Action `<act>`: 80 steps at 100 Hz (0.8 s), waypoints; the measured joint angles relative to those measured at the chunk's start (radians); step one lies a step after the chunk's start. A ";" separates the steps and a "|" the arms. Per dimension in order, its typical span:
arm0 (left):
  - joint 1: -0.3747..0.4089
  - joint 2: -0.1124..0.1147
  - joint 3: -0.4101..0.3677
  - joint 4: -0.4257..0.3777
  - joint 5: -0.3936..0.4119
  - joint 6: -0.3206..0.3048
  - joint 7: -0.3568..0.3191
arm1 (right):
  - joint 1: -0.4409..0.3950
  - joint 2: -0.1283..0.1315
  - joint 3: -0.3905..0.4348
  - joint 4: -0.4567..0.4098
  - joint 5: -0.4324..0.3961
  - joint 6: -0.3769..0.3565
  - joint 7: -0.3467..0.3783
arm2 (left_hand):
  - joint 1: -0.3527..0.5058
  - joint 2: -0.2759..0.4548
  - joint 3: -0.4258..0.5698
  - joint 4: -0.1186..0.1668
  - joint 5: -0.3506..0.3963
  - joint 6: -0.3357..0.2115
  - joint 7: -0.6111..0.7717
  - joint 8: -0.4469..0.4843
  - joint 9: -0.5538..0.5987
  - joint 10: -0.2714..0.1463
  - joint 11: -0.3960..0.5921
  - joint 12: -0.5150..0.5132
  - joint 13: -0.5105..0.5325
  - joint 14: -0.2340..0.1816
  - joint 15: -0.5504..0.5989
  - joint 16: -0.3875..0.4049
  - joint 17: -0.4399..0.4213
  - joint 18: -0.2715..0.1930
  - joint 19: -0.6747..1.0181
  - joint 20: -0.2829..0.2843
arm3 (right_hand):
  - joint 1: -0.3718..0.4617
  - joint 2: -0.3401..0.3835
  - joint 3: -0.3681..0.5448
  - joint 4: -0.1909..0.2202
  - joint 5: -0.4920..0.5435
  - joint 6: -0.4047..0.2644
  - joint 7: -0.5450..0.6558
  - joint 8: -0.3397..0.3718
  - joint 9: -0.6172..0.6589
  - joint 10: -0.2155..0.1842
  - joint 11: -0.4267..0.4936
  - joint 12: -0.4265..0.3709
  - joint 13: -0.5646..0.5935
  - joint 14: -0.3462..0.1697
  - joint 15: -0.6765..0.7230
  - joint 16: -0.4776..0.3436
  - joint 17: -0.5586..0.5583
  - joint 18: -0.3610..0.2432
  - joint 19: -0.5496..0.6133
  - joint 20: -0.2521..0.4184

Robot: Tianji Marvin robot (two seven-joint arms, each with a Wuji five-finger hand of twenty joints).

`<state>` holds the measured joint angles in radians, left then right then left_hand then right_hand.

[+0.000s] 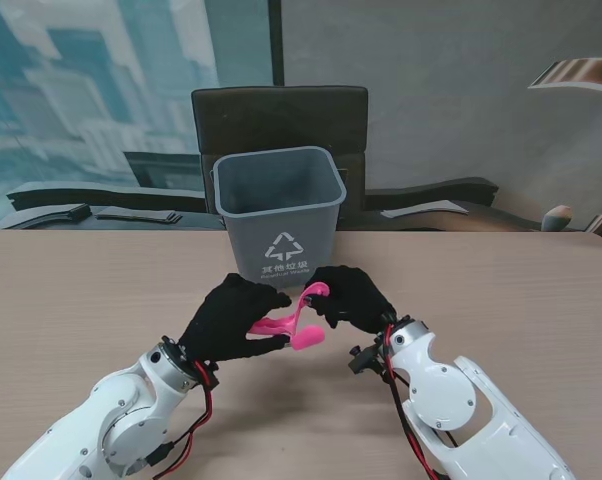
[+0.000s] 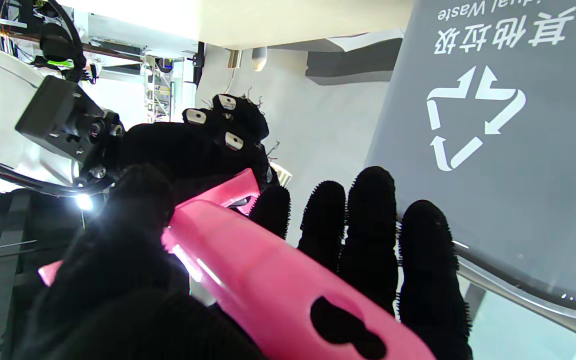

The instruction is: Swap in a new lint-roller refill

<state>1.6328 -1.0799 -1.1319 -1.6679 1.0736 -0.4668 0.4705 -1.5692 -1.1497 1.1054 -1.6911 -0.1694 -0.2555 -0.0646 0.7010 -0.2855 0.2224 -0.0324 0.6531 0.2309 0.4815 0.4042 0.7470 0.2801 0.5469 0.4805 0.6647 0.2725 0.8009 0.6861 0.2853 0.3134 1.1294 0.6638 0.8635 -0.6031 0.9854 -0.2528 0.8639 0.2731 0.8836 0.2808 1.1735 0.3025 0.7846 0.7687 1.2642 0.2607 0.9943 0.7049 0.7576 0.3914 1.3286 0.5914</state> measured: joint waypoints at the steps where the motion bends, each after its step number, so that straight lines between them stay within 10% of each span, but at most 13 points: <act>1: 0.000 0.000 0.001 0.000 -0.001 0.000 -0.002 | 0.000 0.000 0.000 0.000 -0.001 0.002 -0.001 | 0.000 0.000 -0.009 0.001 0.000 0.000 0.001 0.000 0.002 0.000 0.002 0.000 0.000 0.000 0.000 0.000 0.000 0.002 0.001 0.000 | 0.000 0.000 0.000 0.000 0.000 0.000 0.000 0.000 0.000 0.000 0.000 0.000 0.000 0.000 0.000 0.000 0.000 0.000 0.000 0.000; 18: -0.003 -0.001 0.005 -0.001 -0.013 -0.003 -0.019 | -0.001 -0.006 -0.011 -0.008 -0.117 0.037 -0.087 | 0.000 -0.001 -0.024 0.012 0.000 0.000 -0.002 0.000 0.003 0.000 0.002 0.000 0.000 0.002 0.000 -0.002 0.000 0.008 0.008 0.001 | 0.011 0.000 0.000 0.000 0.000 0.000 0.000 0.000 0.000 0.001 0.000 0.000 0.000 0.001 0.001 0.000 0.000 0.001 0.002 0.000; 80: 0.000 -0.010 0.058 -0.017 -0.069 0.036 -0.012 | 0.017 -0.045 -0.055 -0.029 -0.072 0.173 -0.181 | -0.080 -0.102 0.103 0.017 -0.126 0.092 -0.260 -0.094 -0.154 0.024 -0.074 -0.002 -0.088 0.046 -0.054 -0.013 -0.057 0.022 -0.017 0.002 | 0.015 0.000 0.000 0.000 -0.001 0.001 0.000 0.000 0.000 0.006 0.000 0.000 0.000 0.006 0.012 -0.001 0.000 0.013 0.012 0.000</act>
<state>1.6323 -1.0900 -1.0742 -1.6850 1.0043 -0.4310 0.4580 -1.5526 -1.1949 1.0505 -1.7199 -0.2419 -0.0821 -0.2451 0.6207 -0.3873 0.3253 -0.0157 0.5268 0.3233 0.2215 0.3104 0.5934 0.3038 0.4725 0.4782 0.5767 0.3184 0.7473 0.6733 0.2279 0.3357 1.1127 0.6662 0.8781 -0.6033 0.9854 -0.2532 0.8633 0.2738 0.8837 0.2808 1.1736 0.3090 0.7844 0.7687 1.2642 0.2662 1.0060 0.7044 0.7577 0.4046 1.3405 0.5916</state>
